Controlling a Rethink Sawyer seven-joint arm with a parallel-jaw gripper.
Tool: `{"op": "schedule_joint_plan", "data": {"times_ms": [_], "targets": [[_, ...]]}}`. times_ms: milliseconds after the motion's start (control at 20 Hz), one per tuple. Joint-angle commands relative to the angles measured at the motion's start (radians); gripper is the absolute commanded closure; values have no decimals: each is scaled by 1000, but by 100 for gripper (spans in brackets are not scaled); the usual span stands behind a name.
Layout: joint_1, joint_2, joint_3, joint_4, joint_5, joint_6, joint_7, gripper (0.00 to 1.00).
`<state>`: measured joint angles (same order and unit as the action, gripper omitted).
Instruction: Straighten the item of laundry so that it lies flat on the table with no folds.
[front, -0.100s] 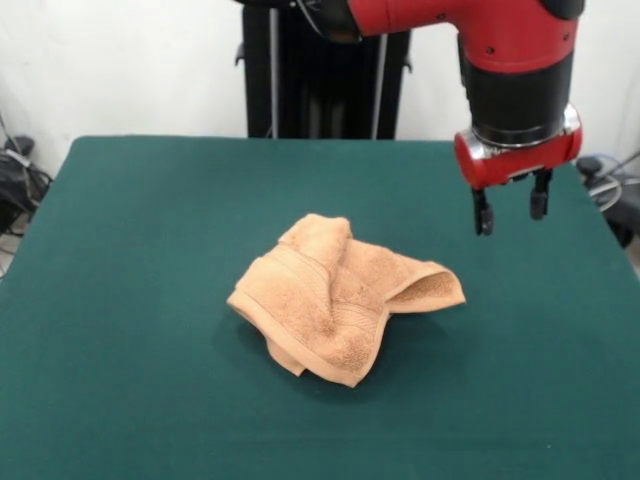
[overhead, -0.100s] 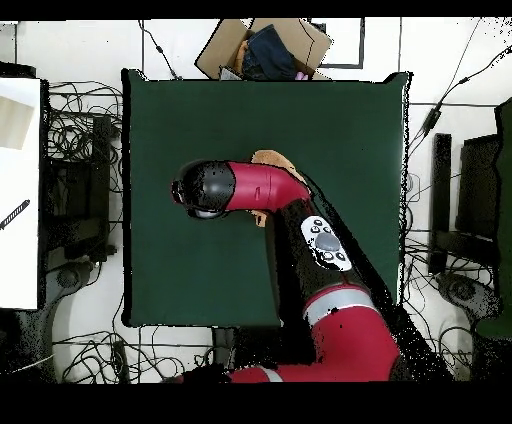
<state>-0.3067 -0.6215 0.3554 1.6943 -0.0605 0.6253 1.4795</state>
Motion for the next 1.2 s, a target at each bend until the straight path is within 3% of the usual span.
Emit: {"op": "schedule_joint_plan", "data": {"times_ms": [50, 650, 1200], "targets": [[18, 8, -59, 108, -70, -66, 133, 0], [22, 9, -71, 135, -61, -99, 151, 0], [21, -61, -74, 168, -34, 43, 114, 0]]}}
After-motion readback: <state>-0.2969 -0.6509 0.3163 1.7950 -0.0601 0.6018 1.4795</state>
